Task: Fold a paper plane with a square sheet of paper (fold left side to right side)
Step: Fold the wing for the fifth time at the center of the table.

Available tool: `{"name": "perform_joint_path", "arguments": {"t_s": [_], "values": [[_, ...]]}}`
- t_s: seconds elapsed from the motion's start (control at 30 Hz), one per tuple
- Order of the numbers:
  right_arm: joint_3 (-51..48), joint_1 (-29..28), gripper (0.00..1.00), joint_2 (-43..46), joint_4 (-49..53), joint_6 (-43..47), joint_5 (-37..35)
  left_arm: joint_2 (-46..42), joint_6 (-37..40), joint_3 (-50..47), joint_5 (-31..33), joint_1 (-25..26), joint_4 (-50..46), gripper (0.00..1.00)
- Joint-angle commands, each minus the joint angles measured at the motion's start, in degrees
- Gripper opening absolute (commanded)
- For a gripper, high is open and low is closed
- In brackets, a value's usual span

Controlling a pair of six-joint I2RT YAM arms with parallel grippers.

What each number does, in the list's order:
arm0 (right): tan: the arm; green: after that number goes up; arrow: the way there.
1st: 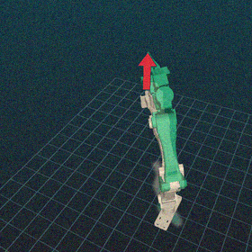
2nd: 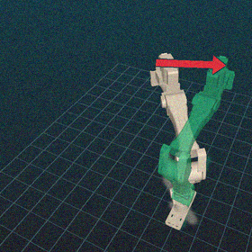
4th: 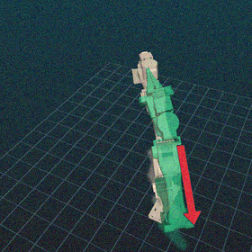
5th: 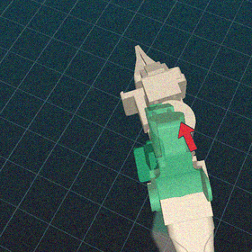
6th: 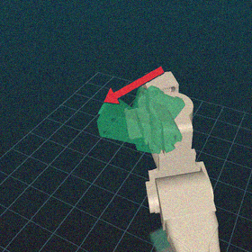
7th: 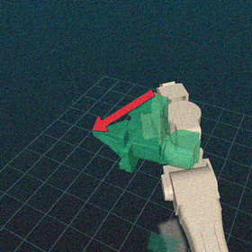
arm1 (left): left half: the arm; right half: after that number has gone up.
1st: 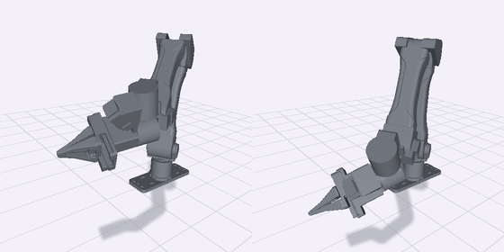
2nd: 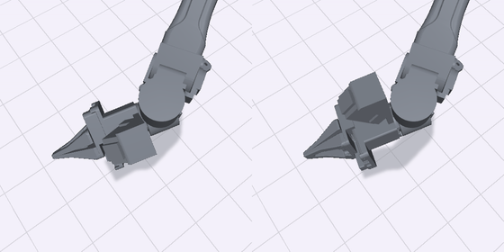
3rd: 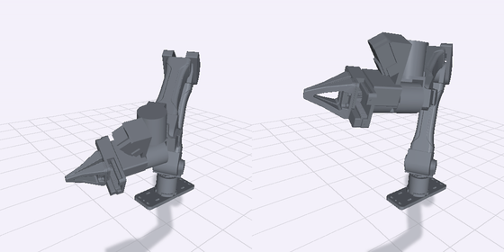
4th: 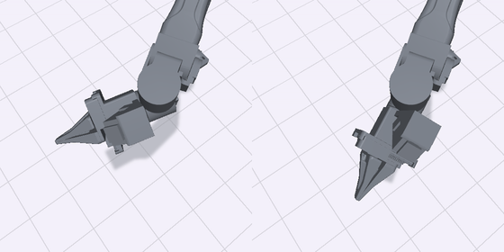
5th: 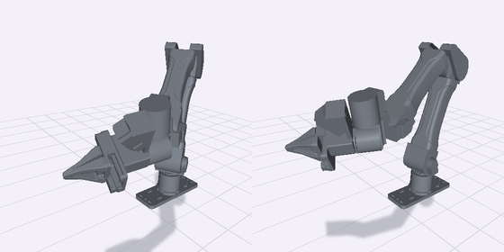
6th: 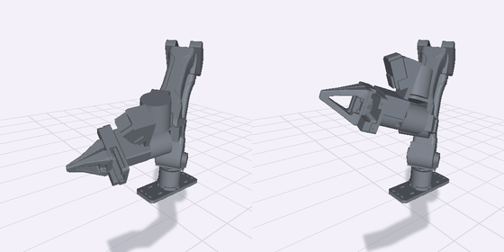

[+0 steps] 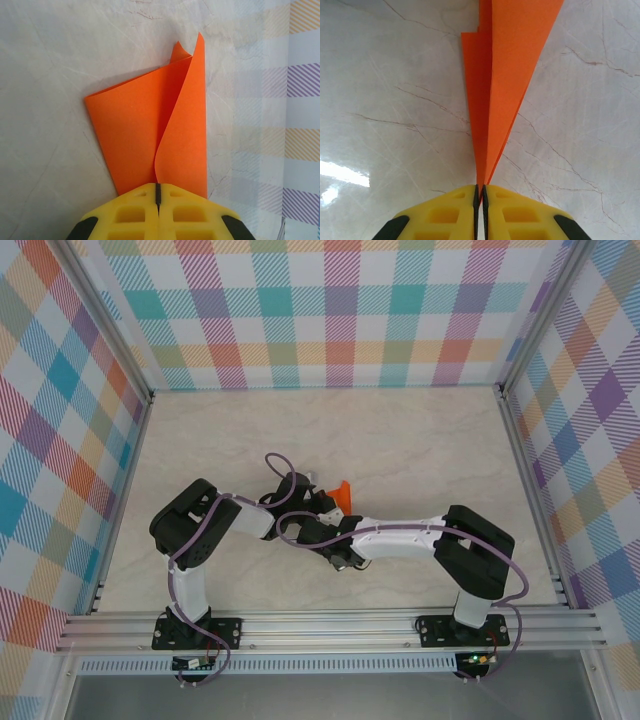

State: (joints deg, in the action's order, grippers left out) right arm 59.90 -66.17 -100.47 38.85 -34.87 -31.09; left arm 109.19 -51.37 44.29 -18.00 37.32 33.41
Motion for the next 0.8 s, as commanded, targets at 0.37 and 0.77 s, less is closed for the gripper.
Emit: {"name": "perform_joint_path", "arguments": {"t_s": [0.37, 0.77], "values": [[0.0, -1.2, 0.03, -0.9, 2.7, -2.0, -1.8, 1.4, 1.4, -0.6, 2.4, -0.7, -2.7, 0.0], [-5.7, -0.9, 0.32, 11.6, -4.6, 2.3, 1.3, 2.1, 1.5, -0.3, 2.4, -0.7, -2.9, 0.0]]}}
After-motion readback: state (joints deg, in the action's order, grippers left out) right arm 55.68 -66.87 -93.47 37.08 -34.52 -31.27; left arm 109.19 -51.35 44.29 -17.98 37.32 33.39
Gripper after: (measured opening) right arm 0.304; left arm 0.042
